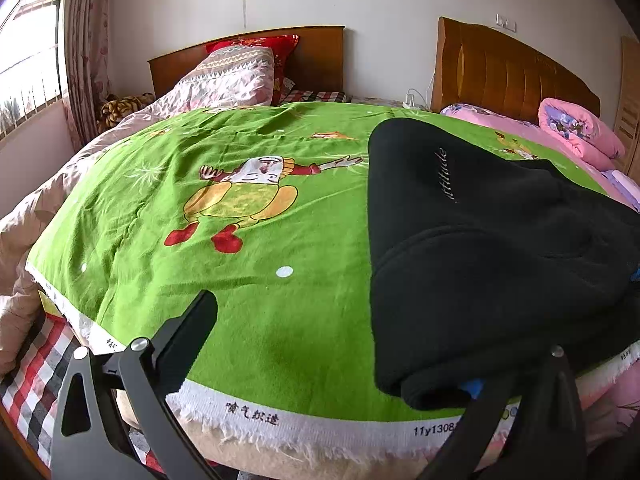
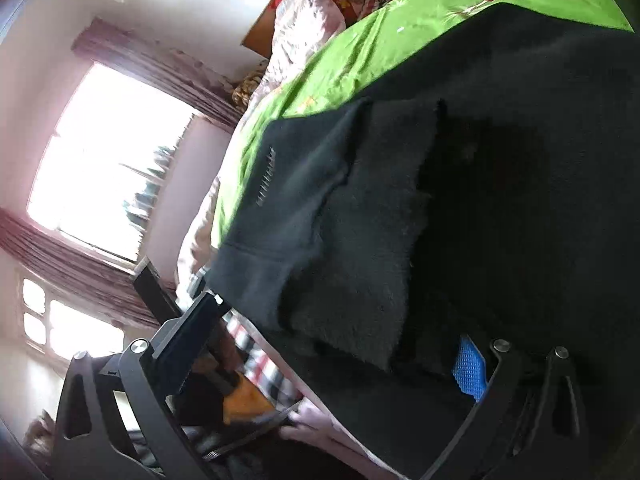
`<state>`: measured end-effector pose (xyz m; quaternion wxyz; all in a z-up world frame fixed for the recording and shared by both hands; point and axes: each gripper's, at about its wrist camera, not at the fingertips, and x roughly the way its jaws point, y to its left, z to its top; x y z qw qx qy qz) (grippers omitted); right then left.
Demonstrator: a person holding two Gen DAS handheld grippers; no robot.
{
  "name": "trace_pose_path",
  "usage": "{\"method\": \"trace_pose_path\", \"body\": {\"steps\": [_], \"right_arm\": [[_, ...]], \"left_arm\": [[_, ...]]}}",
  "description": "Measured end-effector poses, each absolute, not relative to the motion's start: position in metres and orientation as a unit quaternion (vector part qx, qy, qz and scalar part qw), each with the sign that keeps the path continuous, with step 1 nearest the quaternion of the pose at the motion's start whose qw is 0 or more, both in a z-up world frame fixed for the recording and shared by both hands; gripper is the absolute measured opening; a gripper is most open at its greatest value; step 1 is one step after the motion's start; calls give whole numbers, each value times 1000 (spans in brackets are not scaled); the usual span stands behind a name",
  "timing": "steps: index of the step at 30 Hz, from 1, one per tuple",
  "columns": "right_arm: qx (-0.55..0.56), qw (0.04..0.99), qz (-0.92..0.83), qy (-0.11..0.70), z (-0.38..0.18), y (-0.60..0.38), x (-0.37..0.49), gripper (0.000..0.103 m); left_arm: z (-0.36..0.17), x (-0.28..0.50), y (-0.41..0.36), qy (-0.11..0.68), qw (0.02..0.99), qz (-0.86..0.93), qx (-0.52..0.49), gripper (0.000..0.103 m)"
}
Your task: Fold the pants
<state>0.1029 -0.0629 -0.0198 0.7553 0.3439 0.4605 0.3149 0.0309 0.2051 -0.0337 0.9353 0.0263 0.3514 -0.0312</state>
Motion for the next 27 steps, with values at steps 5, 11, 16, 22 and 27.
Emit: {"method": "trace_pose_path", "body": {"steps": [5, 11, 16, 22, 27], "right_arm": [[354, 781, 291, 425, -29, -66, 100, 28], [317, 848, 251, 342, 5, -77, 56, 22], [312, 870, 223, 309, 19, -104, 33, 22], [298, 870, 171, 353, -13, -113, 35, 21], [300, 868, 173, 355, -17, -114, 31, 21]], "left_arm": [[-32, 31, 204, 353, 934, -30, 37, 101], [-15, 21, 194, 339, 937, -24, 79, 100], [1, 12, 164, 315, 938, -33, 140, 101], [-20, 23, 155, 359, 920, -30, 155, 102], [-18, 18, 151, 358, 914, -32, 189, 102]]}}
